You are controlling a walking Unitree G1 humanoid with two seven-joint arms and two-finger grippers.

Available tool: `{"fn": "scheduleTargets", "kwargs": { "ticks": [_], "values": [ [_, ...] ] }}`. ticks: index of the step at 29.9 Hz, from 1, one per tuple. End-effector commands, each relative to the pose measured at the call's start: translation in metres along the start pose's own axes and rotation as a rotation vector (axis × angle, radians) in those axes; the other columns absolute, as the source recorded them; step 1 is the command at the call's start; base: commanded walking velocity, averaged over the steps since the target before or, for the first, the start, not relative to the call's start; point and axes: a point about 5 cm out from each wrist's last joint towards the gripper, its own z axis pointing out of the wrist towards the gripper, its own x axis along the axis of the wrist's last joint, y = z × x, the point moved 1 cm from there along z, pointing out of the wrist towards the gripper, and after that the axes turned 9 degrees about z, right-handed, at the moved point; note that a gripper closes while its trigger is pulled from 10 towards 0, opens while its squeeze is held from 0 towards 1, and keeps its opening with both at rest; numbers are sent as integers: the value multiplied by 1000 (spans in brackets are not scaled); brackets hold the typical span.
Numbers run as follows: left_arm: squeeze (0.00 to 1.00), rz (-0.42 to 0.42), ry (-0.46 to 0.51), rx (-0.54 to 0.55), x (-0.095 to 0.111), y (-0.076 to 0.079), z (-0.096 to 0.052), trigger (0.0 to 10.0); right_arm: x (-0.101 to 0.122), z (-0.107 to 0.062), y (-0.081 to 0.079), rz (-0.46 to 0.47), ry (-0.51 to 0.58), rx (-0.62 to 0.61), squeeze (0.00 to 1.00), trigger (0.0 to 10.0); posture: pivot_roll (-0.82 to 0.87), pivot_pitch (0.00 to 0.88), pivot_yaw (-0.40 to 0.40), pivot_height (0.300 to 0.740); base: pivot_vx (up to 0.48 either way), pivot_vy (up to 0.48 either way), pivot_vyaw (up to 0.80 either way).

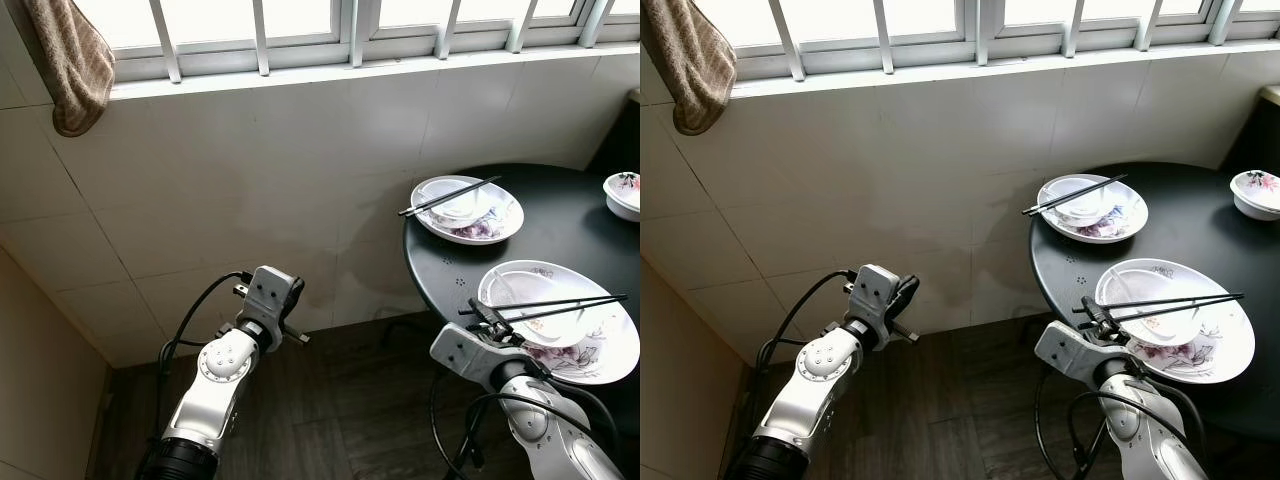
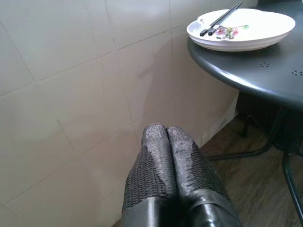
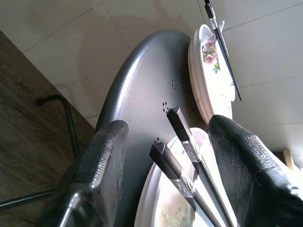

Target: Kitchen organization

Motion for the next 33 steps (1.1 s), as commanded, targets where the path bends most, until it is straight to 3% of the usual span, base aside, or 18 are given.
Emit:
{"fn": "scheduleTargets", "kwargs": {
  "ticks": [1,15,33],
  "values": [
    [0,-4,0,6,1,-2,2,10000,-1,3,3,-5,-5,-15,0,10000,37,0,-17,740,0,0,0],
    [0,-9,1,2,1,-1,3,10000,-21,12,14,-28,-36,-27,0,10000,44,0,-23,740,0,0,0],
    [0,-15,3,0,1,0,4,10000,-36,36,23,-93,24,-29,0,10000,64,0,-28,740,0,0,0]
  ]
}}
